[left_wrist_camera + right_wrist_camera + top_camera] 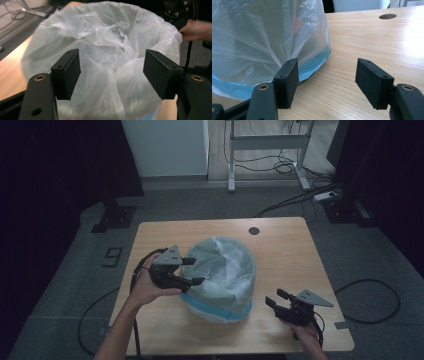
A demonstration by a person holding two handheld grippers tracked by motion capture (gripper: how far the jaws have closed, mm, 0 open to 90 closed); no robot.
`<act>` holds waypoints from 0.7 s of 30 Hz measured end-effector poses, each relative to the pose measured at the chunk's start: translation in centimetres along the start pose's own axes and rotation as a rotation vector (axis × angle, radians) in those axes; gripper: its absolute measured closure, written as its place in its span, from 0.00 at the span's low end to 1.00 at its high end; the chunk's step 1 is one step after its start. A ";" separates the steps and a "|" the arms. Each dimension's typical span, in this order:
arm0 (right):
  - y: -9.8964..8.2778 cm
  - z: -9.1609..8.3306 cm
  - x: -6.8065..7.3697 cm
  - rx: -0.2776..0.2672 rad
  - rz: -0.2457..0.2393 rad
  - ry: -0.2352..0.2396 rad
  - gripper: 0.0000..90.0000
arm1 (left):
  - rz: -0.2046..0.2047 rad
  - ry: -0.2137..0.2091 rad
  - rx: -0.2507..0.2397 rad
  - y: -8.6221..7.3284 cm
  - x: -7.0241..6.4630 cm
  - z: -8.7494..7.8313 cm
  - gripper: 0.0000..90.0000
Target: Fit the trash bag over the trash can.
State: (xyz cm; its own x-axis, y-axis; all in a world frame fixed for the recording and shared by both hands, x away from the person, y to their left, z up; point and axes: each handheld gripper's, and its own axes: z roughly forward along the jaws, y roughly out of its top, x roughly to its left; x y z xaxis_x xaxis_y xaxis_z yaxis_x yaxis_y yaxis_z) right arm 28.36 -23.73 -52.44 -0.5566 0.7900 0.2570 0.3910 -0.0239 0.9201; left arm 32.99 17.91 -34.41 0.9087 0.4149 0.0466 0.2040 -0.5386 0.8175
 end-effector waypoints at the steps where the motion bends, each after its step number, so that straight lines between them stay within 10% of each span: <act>1: 0.0 0.0 0.0 0.001 0.000 0.000 0.38 | -0.010 0.007 -0.017 -0.4 0.0 -0.5 0.33; 14: -0.1 -0.1 -0.3 0.004 -0.004 -0.013 0.38 | -0.131 0.098 -0.153 -6.5 -0.8 -4.3 0.33; 21: -0.1 -0.2 -0.6 0.004 -0.006 -0.025 0.38 | -0.204 0.121 -0.138 -10.9 -0.6 -4.5 0.33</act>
State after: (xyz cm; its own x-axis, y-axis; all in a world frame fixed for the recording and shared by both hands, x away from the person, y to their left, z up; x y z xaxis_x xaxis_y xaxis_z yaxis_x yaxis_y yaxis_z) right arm 28.53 -24.33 -52.66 -0.5400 0.8055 0.2441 0.3910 -0.0168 0.9202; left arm 28.62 26.85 -40.81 0.8022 0.5934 -0.0656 0.3192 -0.3335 0.8870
